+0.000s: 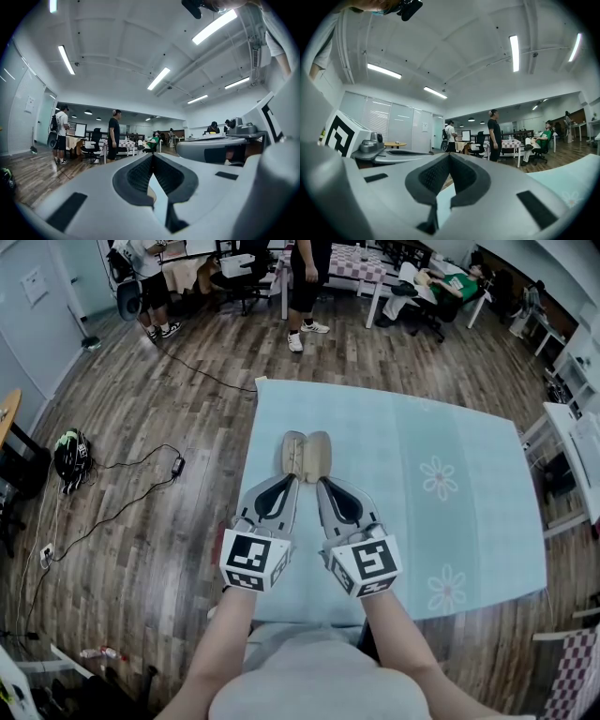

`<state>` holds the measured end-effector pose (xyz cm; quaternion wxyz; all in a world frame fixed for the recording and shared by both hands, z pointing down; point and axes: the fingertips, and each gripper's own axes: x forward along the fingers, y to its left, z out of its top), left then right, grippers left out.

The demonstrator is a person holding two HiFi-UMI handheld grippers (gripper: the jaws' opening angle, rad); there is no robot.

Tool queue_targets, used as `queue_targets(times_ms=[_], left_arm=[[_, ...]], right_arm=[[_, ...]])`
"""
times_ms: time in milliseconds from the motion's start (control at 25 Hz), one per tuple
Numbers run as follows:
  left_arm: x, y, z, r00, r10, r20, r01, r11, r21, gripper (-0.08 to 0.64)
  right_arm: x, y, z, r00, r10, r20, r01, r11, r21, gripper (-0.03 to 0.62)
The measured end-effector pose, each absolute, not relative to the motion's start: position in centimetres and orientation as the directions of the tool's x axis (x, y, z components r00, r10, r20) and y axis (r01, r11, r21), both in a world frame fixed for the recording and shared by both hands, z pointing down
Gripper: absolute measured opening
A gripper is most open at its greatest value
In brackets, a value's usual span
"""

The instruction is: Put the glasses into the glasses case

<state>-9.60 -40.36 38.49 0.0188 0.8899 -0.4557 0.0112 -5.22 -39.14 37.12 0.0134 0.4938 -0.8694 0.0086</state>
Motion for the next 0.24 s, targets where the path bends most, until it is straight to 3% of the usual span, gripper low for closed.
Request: queue_targets(times_ms=[240], left_arm=[[-9.42,-40.01,37.78,0.592,-0.805,0.028,-0.806,-0.592,0.027,0.009]], right_arm=[[-5.32,-38.72,36.75,-0.523,-0.852,0.024,-0.852,0.523,-0.01,0.006]])
